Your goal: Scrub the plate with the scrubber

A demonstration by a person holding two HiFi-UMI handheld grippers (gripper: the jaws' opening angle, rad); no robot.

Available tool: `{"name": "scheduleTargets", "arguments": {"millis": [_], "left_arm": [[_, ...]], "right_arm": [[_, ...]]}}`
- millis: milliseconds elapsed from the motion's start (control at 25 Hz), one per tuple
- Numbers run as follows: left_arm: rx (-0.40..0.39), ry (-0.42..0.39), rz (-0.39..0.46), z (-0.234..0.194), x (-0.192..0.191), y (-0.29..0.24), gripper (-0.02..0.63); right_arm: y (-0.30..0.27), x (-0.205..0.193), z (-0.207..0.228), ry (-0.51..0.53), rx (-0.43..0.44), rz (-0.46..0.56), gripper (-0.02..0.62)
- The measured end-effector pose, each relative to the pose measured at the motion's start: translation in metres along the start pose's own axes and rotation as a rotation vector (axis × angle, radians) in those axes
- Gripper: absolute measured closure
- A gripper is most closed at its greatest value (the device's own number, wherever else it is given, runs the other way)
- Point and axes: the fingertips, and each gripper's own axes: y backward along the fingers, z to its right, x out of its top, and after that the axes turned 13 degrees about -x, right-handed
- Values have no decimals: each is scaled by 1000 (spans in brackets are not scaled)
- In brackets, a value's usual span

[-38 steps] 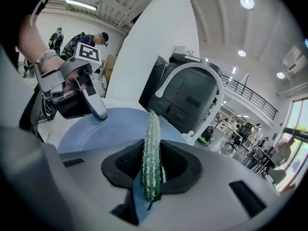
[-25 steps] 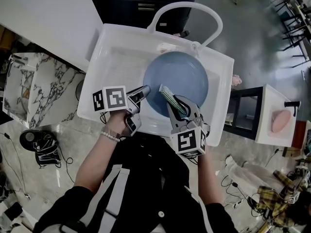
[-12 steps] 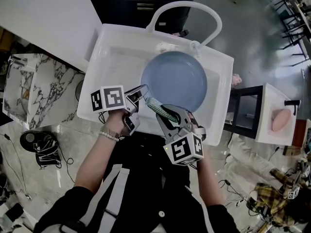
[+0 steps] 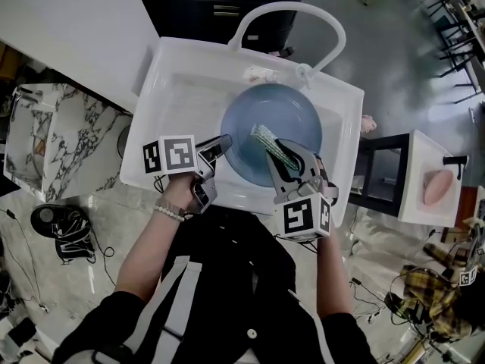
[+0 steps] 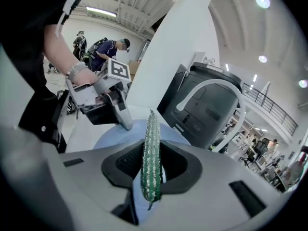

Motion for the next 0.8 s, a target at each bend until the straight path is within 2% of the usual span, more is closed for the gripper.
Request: {"name": "scheduleTargets", "arguments": {"millis": [360, 600, 800], "left_arm": [[-25, -6, -71, 6, -16, -1, 551], [-51, 3, -75, 10, -19, -2, 549], [-52, 2, -28, 11, -11, 4, 551]], "right_arm": [[-28, -11, 55, 88, -202, -41, 500], [-39, -26, 63, 176, -205, -69, 500], [-35, -39, 66, 180, -211, -100, 500]]}}
